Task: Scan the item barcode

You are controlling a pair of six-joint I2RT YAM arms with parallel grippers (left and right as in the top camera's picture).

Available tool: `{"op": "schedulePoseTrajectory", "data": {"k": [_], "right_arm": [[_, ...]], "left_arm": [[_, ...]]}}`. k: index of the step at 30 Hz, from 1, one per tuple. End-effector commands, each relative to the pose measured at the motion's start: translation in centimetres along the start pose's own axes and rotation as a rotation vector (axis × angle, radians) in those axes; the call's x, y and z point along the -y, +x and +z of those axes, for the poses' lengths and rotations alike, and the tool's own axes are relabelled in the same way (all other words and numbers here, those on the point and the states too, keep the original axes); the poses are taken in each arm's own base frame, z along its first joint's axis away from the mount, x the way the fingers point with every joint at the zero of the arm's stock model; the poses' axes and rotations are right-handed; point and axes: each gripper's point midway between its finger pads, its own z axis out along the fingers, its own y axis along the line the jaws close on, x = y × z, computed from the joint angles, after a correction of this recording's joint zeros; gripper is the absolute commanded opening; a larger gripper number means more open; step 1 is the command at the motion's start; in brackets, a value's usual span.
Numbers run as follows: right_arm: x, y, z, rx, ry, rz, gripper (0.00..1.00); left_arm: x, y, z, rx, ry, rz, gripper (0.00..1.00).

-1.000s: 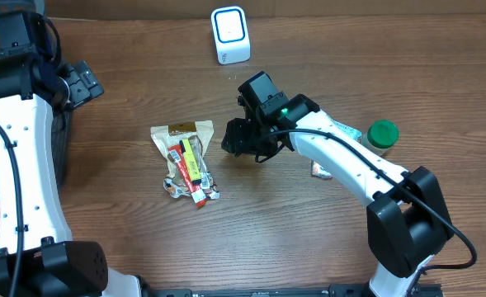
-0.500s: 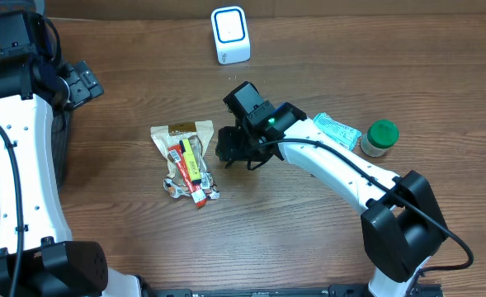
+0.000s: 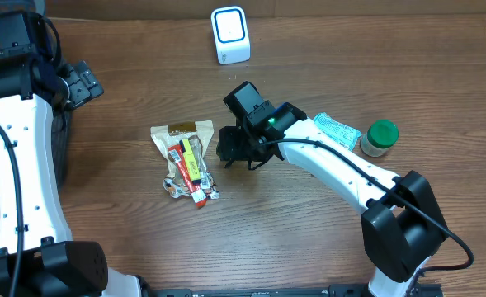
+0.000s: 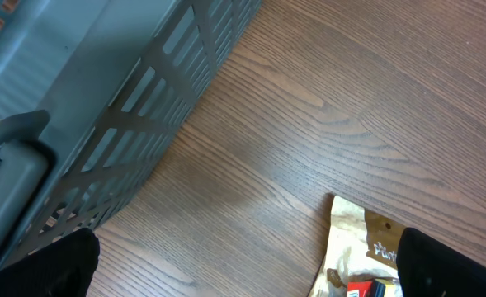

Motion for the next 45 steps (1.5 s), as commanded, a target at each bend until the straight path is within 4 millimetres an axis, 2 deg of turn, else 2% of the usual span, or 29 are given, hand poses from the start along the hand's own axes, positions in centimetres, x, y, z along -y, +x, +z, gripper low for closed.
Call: {"op": "schedulePoseTrajectory", "data": {"k": [1, 6, 15, 45], "right_arm": [[-0.7, -0.8, -1.1, 0.038, -0.010, -0.005, 0.57], [-0.5, -0.6, -0.9, 0.042, 0.007, -0.009, 0.57], [0.5, -0.1, 1.0, 0.054, 0.006, -0.014, 0.57], [-0.3, -0.3, 2.0, 0.095, -0.035, -0.051, 0.58]], "left_arm": [[-0.1, -0.7, -1.2, 0.040, 0.005, 0.004, 1.00], [-0.1, -0.7, -1.2, 0.040, 0.005, 0.004, 1.00], [-0.2, -0.7, -1.2, 0.039, 0.005, 0.004, 1.00], [-0.2, -0.7, -1.2, 0.039, 0.005, 0.004, 1.00]]}}
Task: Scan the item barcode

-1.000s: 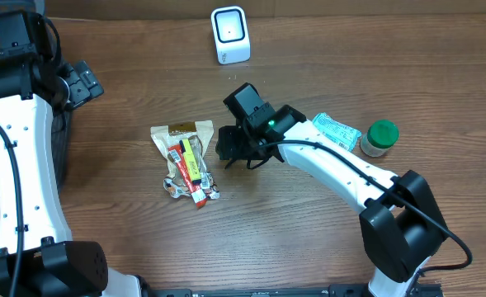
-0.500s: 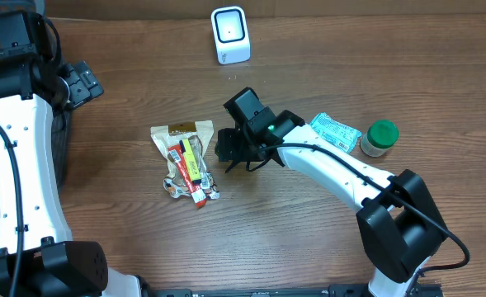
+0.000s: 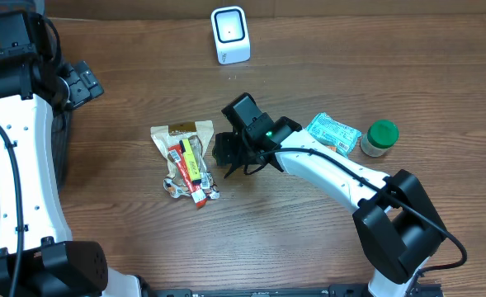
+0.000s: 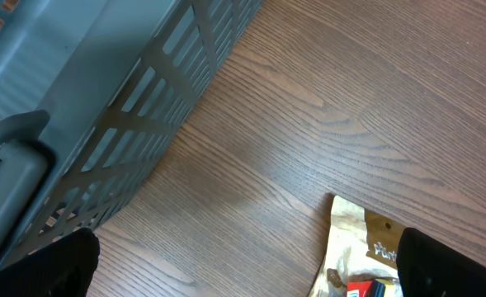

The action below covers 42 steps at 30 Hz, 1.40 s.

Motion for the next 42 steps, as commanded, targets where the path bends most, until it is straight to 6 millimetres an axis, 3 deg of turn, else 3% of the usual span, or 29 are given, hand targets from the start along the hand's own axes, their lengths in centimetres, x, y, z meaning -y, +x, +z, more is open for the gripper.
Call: {"op": "schedulePoseTrajectory", "data": {"k": [1, 38, 42], "right_arm": [[-0.3, -0.1, -0.5, 0.017, -0.006, -0.011, 0.58], [-0.9, 0.2, -0.3, 0.042, 0.022, -0.041, 0.57], [-1.6, 0.7, -0.1, 0.031, 0.005, -0.056, 0.57]], "left_arm": [[-0.2, -0.7, -1.2, 0.039, 0.005, 0.004, 1.00], [-0.2, -0.7, -1.2, 0.039, 0.005, 0.004, 1.00], [-0.2, -0.7, -1.2, 0.039, 0.005, 0.004, 1.00]]}}
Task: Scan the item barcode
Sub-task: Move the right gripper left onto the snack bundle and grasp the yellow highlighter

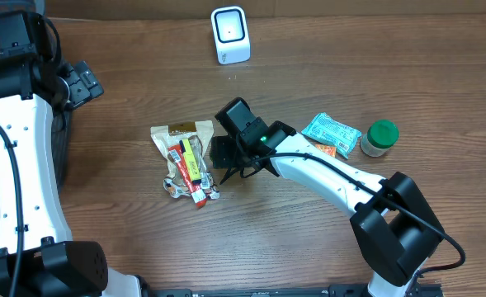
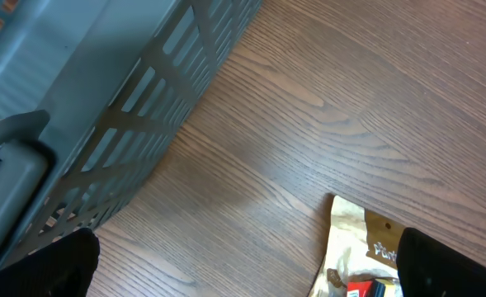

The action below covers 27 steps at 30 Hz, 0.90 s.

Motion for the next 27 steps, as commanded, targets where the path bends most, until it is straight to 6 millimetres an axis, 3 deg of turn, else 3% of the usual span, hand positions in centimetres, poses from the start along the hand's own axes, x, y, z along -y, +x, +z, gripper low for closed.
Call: {"op": "schedulePoseTrajectory", "data": {"k": [1, 6, 15, 27], "right_arm": [[-1.2, 0.3, -0.4, 0.011, -0.027, -0.026, 0.57], [-3.2, 1.0, -0.2, 0.023, -0.058, -0.069, 0.54], [-3.7, 1.5, 0.3, 0.033, -0.051, -0.087, 0.50], [-4.8, 4.9, 4.9, -0.067, -0.080, -0.127, 0.49]], "left_arm": [[-0.1, -0.7, -1.2, 0.040, 0.005, 0.004, 1.00], [-0.1, -0.7, -1.2, 0.040, 0.005, 0.004, 1.00], [-0.1, -0.7, -1.2, 0.040, 0.005, 0.004, 1.00], [-0.2, -0.7, -1.2, 0.039, 0.005, 0.004, 1.00]]}}
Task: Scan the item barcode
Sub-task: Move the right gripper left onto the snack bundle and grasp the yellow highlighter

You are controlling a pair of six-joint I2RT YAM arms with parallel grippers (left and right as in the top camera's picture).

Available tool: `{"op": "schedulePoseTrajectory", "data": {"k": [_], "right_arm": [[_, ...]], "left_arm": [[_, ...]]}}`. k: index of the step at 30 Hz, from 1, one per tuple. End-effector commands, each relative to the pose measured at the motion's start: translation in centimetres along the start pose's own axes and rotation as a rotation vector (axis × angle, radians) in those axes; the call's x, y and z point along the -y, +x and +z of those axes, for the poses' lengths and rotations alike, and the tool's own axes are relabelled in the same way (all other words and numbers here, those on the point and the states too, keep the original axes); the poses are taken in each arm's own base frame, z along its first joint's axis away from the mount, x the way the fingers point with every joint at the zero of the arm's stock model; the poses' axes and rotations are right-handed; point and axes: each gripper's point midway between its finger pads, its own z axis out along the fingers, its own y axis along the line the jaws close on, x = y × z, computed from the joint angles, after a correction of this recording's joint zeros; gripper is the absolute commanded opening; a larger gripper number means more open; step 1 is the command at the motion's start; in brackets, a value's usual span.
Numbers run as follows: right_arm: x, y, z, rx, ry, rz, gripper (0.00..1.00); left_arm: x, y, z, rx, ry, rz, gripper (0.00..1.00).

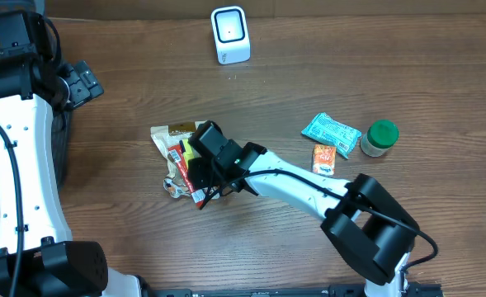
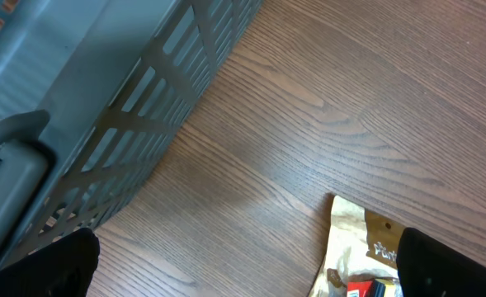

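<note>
The white barcode scanner stands at the far edge of the table. A pile of snack packets lies left of centre: a clear bag with a brown header and red and yellow sachets. My right gripper is down over the right side of this pile and covers part of it; how its fingers stand is not clear from above. My left gripper hangs high at the left, open and holding nothing. In the left wrist view its black fingertips sit wide apart, with the bag's corner between them, far below.
A teal packet, a small orange sachet and a green-lidded jar lie at the right. A grey slatted basket stands along the left edge of the table.
My right gripper has moved left, from just right of the snack pile to on top of it. The orange sachet now shows in full. The left arm has not moved.
At first my right gripper hung between the snack pile and the teal packet, its arm hiding the orange sachet. At each later moment it was further left, closer to the pile. Now it is over the pile. The left gripper stayed open by the basket throughout.
</note>
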Motion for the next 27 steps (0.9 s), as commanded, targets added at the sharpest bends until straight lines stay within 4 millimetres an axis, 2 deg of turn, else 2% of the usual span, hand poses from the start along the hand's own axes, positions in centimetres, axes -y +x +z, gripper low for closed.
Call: {"op": "schedulePoseTrajectory", "data": {"k": [1, 10, 19, 27], "right_arm": [[0.0, 0.7, 0.9, -0.025, -0.007, -0.002, 0.49], [0.1, 0.7, 0.9, -0.024, -0.007, -0.001, 0.35], [0.0, 0.6, 0.7, -0.023, -0.008, -0.011, 0.33], [-1.1, -0.4, -1.6, 0.018, -0.036, -0.093, 0.27]], "left_arm": [[-0.1, -0.7, -1.2, 0.039, 0.005, 0.004, 1.00], [-0.1, -0.7, -1.2, 0.039, 0.005, 0.004, 1.00], [-0.1, -0.7, -1.2, 0.040, 0.005, 0.004, 1.00], [-0.1, -0.7, -1.2, 0.040, 0.005, 0.004, 1.00]]}}
